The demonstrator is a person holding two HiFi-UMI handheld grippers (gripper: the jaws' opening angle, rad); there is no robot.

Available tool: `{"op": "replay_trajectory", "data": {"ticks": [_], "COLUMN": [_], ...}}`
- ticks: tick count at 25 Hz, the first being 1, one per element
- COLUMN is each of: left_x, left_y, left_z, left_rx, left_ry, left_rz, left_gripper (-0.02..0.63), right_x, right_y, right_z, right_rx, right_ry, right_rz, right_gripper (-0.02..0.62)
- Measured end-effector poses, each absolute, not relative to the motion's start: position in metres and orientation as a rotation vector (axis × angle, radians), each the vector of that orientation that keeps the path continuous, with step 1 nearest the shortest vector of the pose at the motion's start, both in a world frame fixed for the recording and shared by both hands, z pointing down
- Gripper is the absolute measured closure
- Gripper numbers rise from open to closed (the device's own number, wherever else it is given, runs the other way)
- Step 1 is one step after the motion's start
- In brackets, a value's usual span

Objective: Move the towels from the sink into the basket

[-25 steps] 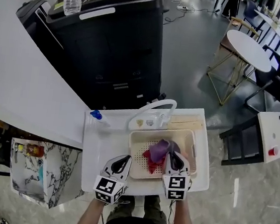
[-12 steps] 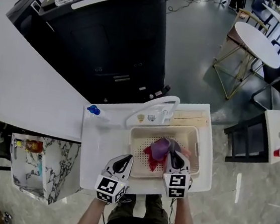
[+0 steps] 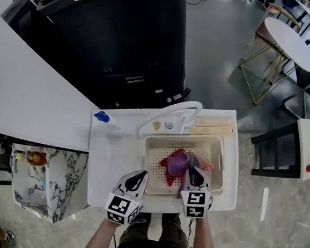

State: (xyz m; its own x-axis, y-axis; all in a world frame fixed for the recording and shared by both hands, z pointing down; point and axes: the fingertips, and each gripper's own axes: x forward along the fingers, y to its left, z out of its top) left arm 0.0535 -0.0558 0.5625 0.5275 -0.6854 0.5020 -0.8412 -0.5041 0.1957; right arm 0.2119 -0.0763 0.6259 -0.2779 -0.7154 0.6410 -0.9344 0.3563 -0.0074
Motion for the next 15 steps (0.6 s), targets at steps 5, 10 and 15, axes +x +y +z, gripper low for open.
{"op": "replay_trajectory", "data": {"ticks": [5,10,15], "left_x": [0.053,0.054,0.054], "left_y": [-0.058,-0.059,-0.062], "left_z": [0.564,0.565,0.565], "left_rx": [2.348,2.345,2.343], "left_ry": [-1.247,-1.247,-1.249], "left_rz": [0.510,0.516,0.516], "left_gripper": [0.598,0.598,0.598], "right_x": [0.214,0.215,0.215], "right_y": [-0.080,-0.083,-0.088], "right_z": [0.633,0.633,0.634], "right_rx": [1.442,1.452,1.453], "right_ry": [-2.057,-2.058,-2.061], "right_rz": [0.563,0.575,0.579], "right_gripper": [0.537,0.538,0.537]}}
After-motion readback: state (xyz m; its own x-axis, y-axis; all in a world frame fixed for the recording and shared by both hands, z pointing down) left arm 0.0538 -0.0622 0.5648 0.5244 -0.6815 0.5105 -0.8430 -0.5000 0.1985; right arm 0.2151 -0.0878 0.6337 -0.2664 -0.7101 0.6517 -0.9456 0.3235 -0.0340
